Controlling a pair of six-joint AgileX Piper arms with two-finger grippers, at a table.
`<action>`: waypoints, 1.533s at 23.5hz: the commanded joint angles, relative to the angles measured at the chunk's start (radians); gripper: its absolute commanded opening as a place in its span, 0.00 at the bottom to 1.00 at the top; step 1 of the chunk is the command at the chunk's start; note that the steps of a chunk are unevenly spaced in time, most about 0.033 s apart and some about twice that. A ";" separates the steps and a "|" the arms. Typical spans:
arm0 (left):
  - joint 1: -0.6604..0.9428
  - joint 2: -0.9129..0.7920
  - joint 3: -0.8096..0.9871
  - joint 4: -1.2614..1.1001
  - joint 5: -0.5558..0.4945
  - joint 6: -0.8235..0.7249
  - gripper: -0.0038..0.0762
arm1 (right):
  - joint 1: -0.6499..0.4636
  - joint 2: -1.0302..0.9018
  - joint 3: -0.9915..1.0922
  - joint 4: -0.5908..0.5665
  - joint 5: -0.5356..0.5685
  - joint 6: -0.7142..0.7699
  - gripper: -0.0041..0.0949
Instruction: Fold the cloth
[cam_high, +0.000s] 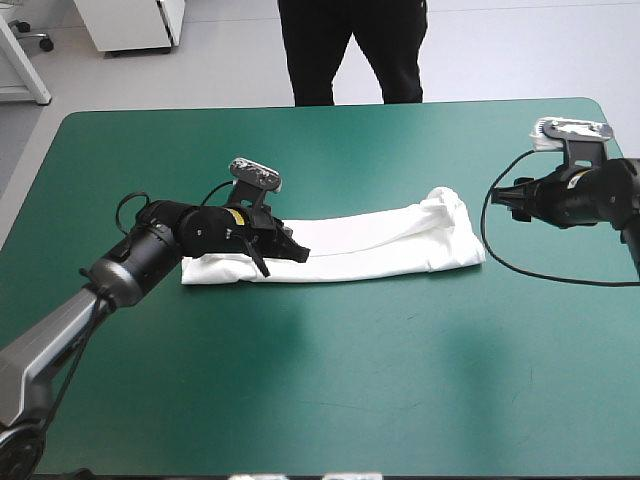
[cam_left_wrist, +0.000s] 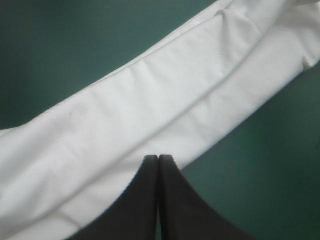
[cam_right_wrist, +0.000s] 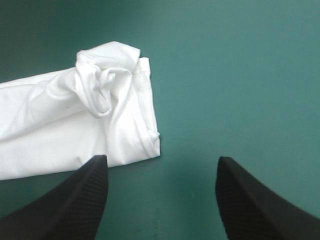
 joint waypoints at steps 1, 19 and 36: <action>-0.002 0.055 -0.059 -0.113 -0.078 0.100 0.04 | -0.091 -0.014 -0.034 0.194 -0.057 -0.128 0.64; -0.002 0.489 -0.298 -0.226 0.057 0.194 0.04 | -0.157 0.349 -0.034 0.441 0.015 -0.428 0.75; -0.003 0.489 -0.308 -0.223 0.081 0.194 0.04 | -0.140 0.619 -0.143 0.561 0.057 -0.481 0.75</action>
